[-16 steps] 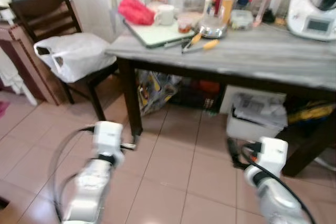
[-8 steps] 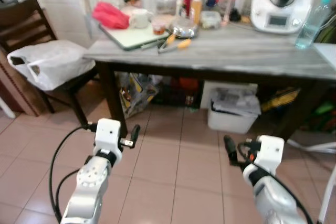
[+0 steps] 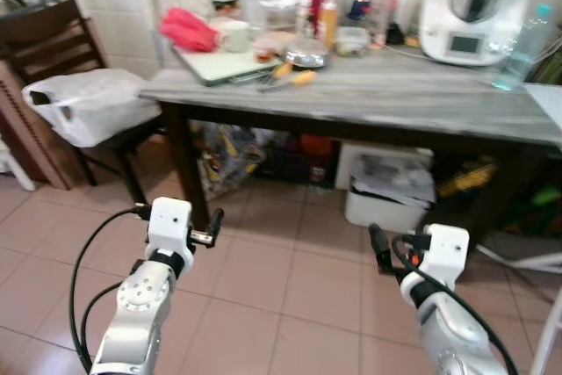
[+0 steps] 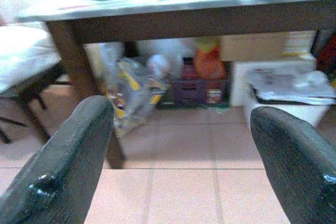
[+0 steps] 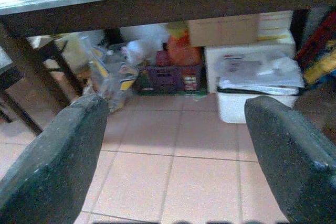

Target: Setting the table

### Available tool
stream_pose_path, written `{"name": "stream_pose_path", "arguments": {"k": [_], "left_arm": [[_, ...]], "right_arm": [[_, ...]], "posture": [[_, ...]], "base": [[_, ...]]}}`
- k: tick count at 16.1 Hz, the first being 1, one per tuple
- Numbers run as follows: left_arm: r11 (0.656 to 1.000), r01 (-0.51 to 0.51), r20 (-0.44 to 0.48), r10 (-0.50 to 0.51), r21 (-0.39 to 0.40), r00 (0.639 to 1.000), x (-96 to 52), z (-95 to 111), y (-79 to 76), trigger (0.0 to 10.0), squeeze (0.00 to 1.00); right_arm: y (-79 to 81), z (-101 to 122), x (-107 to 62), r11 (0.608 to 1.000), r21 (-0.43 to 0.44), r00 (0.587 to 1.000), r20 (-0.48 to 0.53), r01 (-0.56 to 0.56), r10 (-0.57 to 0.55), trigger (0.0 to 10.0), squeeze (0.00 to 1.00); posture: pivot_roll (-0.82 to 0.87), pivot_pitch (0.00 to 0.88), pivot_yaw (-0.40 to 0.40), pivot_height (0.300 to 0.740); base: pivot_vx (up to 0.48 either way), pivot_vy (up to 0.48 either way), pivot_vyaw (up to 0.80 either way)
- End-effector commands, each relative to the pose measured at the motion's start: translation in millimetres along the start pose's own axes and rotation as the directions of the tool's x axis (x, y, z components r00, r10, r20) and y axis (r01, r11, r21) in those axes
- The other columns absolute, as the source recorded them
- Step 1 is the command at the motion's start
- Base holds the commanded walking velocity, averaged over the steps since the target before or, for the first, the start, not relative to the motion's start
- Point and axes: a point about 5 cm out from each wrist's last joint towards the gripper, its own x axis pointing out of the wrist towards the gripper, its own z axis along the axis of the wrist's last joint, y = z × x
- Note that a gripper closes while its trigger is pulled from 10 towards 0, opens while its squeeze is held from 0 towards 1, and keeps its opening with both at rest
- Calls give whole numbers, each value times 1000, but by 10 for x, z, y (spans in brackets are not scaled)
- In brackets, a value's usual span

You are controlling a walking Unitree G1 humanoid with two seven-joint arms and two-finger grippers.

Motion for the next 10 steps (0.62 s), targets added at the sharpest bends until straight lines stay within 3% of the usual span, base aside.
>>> {"name": "stream_pose_path", "arguments": {"k": [1, 4, 10], "left_arm": [[1000, 27, -1, -27, 2, 1000, 18, 17, -40, 10000, 0], [999, 33, -12, -33, -1, 999, 13, -3, -52, 10000, 0], [999, 42, -6, -42, -1, 999, 16, 27, -81, 10000, 0]], "right_arm": [[-31, 2, -4, 1000, -5, 1000, 1, 22, -22, 10000, 0], [-47, 12, -5, 999, -10, 999, 4, 32, -32, 10000, 0], [-65, 134, -6, 997, -40, 996, 54, 66, -64, 10000, 0]], "posture": [[-43, 0, 20, 740], [-46, 0, 18, 740], [-49, 0, 18, 740]], "base": [[0, -480, 0], [0, 0, 0], [0, -480, 0]]}}
